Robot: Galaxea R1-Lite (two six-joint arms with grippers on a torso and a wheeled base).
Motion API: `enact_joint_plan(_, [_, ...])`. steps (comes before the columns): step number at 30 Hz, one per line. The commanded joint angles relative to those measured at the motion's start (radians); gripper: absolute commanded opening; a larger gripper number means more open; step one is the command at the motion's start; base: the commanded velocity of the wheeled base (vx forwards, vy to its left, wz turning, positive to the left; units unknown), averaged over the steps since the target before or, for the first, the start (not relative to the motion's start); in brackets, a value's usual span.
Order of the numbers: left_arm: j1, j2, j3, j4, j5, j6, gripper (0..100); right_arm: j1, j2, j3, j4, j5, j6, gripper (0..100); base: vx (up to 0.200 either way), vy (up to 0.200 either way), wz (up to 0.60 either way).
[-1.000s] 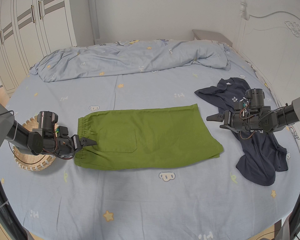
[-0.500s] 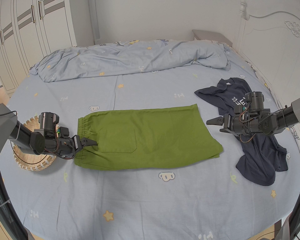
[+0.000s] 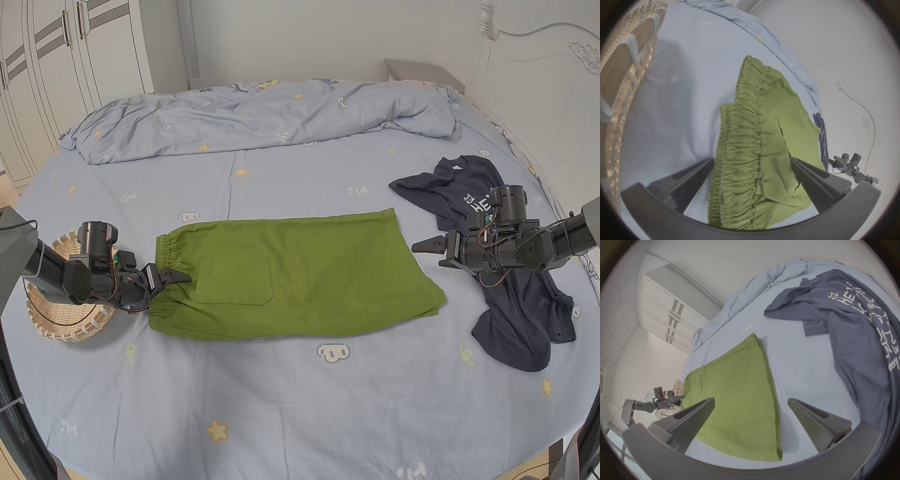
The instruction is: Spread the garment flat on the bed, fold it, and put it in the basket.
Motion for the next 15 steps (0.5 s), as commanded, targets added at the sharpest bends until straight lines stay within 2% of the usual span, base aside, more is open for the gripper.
enact_joint_plan(1, [-0.007, 0.029, -0.012, -0.002, -0.002, -0.002, 100, 0.000, 0.001, 0.000, 0.000, 0.000, -0.001, 100, 0.000, 0.000, 0.00])
enact_joint_plan(3, [-0.012, 0.034, -0.013, -0.003, -0.002, -0.002, 100, 0.000, 0.001, 0.000, 0.000, 0.000, -0.001, 100, 0.000, 0.000, 0.00])
enact_joint_plan(4, [-0.012, 0.034, -0.013, -0.003, -0.002, -0.002, 0, 0.000, 0.001, 0.000, 0.000, 0.000, -0.001, 100, 0.000, 0.000, 0.00])
enact_joint_plan(15, [-0.032, 0.029, -0.013, -0.022, 0.002, -0.002, 0, -0.002, 0.005, 0.002, 0.001, 0.000, -0.001, 100, 0.000, 0.000, 0.00])
